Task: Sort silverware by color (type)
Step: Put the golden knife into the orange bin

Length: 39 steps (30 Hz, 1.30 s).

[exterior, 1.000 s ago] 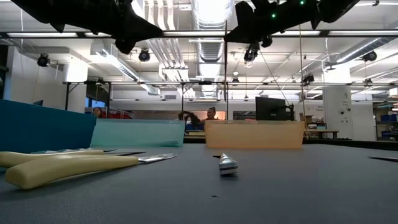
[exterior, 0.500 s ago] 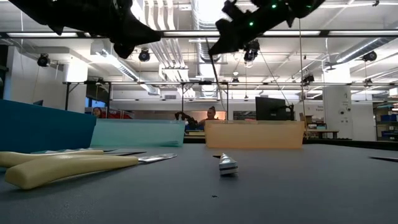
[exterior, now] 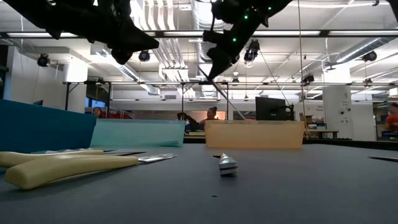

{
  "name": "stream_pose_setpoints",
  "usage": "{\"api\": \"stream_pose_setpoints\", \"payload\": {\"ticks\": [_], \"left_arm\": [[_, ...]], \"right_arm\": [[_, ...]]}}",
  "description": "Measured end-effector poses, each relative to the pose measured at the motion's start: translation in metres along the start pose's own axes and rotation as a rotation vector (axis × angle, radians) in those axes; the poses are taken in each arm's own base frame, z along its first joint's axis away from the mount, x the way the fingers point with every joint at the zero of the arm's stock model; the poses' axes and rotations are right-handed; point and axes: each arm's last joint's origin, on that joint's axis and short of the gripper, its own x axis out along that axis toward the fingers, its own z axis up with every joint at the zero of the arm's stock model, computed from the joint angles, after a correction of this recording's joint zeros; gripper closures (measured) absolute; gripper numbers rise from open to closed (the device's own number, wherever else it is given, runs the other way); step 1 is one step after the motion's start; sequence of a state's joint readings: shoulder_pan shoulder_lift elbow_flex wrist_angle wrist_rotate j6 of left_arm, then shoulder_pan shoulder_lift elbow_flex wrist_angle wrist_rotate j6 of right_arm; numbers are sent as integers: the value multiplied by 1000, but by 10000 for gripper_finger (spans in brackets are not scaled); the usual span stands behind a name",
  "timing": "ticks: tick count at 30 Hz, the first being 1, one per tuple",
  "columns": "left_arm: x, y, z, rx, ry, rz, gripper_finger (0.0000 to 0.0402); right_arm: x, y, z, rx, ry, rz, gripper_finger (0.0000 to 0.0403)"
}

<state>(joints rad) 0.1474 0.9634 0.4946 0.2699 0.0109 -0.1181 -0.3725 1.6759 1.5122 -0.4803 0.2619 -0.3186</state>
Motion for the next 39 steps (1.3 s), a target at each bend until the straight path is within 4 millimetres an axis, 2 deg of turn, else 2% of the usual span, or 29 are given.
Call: {"api": "stream_pose_setpoints", "payload": {"ticks": [12,18,39], "left_arm": [[0,0,0,0,1,0,401],[0,0,0,0,0,0,401],[0,0,0,-5,1,0,401]], "right_arm": [[10,-25,-30,-52,263,34,390],[11,-29,-42,-84,334,87,390],[12,-28,-42,-94,305,155,390]]}}
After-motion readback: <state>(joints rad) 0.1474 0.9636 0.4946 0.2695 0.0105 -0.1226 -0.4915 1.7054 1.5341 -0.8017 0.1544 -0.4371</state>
